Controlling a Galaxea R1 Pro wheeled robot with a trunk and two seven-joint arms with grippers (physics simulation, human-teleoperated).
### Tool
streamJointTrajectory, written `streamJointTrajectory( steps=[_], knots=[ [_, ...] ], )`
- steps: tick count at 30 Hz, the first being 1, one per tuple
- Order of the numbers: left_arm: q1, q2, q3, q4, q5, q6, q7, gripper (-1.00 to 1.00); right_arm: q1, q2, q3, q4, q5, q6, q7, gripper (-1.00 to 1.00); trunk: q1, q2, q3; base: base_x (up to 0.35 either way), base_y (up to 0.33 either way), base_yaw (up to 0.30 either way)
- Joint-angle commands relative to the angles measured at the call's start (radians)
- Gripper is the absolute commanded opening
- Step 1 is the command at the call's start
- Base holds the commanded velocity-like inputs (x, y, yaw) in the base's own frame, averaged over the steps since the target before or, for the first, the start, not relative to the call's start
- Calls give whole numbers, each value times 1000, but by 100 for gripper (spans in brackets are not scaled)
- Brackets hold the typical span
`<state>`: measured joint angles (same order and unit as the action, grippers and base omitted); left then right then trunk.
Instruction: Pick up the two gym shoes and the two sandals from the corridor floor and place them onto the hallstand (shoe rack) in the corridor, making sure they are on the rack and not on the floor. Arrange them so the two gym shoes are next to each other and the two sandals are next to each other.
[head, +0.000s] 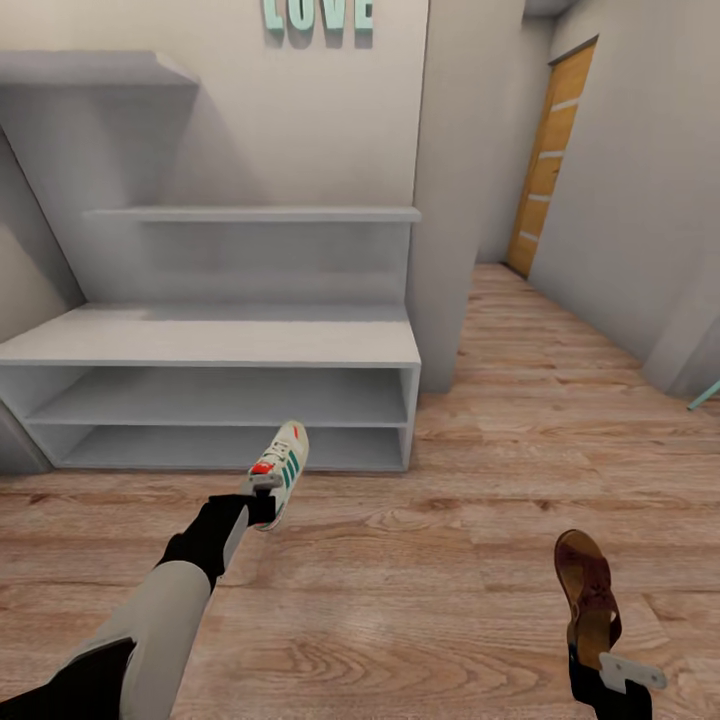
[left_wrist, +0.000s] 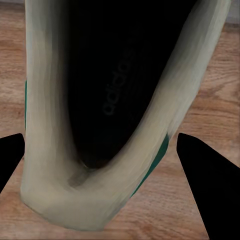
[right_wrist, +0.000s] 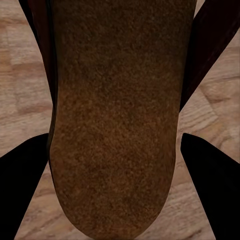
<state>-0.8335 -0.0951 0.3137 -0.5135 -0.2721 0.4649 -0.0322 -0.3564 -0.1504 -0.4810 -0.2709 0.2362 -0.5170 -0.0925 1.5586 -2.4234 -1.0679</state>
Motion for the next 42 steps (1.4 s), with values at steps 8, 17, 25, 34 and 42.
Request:
streamJointTrajectory(
  steps=[8,17,25,34,42],
  knots=[
    [-23,-3,6,-2,-9,19,2,-100,-1,0,-4,-5,11,-3,-7,-100,31,-57,-39,0,0,0],
    [-26,-28,8,-15,8,13,169,-100,-1,0,-4,-5,11,-3,-7,-100,44,-78,-86,0,0,0],
    [-27,-48,8,-30,19,7,222,-100,-1,-1,-3,-5,11,-3,-9,-100,46,-79,-113,0,0,0],
    [-27,-51,6,-31,19,-80,214,-100,-1,-1,0,-5,11,-5,-9,-100,46,-79,-114,0,0,0],
    [-49,-57,5,-27,19,-129,212,-100,-1,-1,1,-4,12,-5,-9,-100,46,-79,-114,0,0,0]
  ],
)
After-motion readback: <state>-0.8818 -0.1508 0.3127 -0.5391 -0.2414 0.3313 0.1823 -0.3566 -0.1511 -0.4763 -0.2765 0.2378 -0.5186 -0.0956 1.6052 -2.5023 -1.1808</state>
